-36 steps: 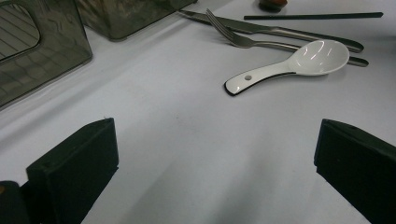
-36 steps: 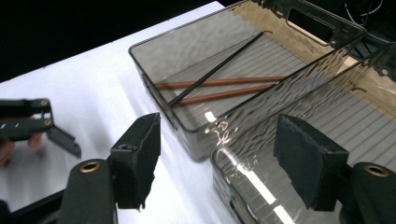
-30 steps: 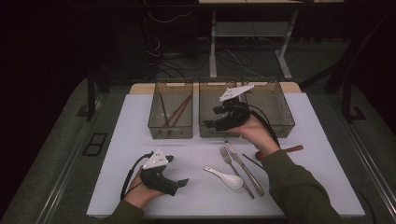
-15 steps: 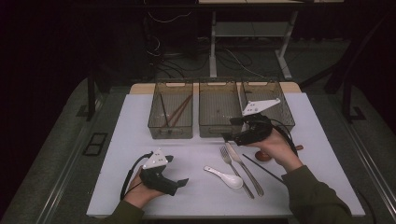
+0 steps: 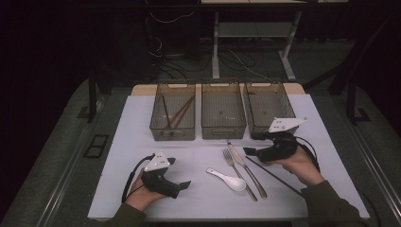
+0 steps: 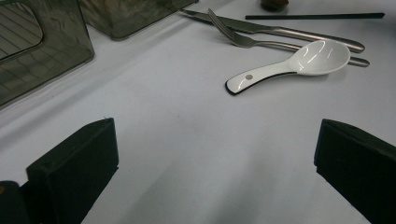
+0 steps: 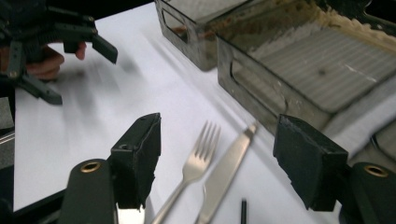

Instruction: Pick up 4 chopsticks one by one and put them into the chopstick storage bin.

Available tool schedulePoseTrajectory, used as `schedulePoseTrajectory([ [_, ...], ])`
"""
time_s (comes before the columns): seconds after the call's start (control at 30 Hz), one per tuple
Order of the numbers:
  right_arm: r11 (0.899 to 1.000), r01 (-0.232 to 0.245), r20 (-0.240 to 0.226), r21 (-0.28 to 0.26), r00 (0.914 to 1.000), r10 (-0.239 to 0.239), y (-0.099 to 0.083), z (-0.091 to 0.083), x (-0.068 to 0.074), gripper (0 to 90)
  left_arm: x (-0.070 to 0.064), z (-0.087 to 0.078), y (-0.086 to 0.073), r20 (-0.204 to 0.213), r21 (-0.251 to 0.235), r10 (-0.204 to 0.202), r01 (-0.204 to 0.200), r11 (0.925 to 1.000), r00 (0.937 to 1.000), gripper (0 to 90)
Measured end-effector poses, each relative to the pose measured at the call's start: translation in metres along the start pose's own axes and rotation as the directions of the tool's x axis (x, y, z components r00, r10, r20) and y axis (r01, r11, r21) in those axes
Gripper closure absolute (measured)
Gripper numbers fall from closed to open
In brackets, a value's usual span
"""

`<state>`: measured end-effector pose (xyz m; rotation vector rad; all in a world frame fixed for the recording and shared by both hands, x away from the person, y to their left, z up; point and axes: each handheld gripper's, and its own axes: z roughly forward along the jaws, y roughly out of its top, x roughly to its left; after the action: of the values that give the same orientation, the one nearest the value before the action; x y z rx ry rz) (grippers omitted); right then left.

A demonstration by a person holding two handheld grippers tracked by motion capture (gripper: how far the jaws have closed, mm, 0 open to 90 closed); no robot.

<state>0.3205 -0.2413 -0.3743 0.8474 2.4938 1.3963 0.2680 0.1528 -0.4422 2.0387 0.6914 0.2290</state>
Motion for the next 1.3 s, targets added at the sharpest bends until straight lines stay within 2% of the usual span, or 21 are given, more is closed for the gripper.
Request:
schedulePoseTrajectory([
  [0.47, 0.998, -0.043, 0.034, 0.037, 0.9985, 0.042, -0.048, -0.034, -0.001, 36.6, 0.000, -0.001, 0.000, -0.002, 0.002, -0.001, 0.001, 1.0000, 1.0000, 0.0],
  [0.73, 0.995, -0.074, 0.044, 0.072, 0.9965, 0.071, -0.073, -0.047, 0.001, 45.4, 0.000, -0.001, 0.000, -0.001, 0.001, 0.001, -0.001, 1.0000, 1.0000, 0.0],
  [1.0, 0.986, -0.079, 0.064, 0.147, 0.9954, 0.071, -0.097, -0.055, 0.001, 56.4, 0.000, -0.001, 0.000, -0.002, 0.002, 0.006, -0.006, 1.0000, 1.0000, 0.0],
  [1.13, 0.981, -0.088, 0.061, 0.170, 0.9950, 0.079, -0.105, -0.059, 0.001, 62.8, -0.001, -0.001, 0.000, -0.001, 0.003, 0.009, -0.009, 1.0000, 1.0000, 0.0],
  [1.23, 0.978, -0.102, 0.042, 0.182, 0.9945, 0.096, -0.111, -0.060, 0.000, 65.8, -0.001, -0.001, 0.000, 0.000, 0.003, 0.007, -0.007, 1.0000, 1.0000, 0.0],
  [1.3, 0.976, -0.091, 0.050, 0.197, 0.9953, 0.083, -0.114, -0.060, -0.001, 67.4, -0.001, -0.001, 0.000, 0.000, 0.004, 0.005, -0.005, 1.0000, 1.0000, 0.0],
])
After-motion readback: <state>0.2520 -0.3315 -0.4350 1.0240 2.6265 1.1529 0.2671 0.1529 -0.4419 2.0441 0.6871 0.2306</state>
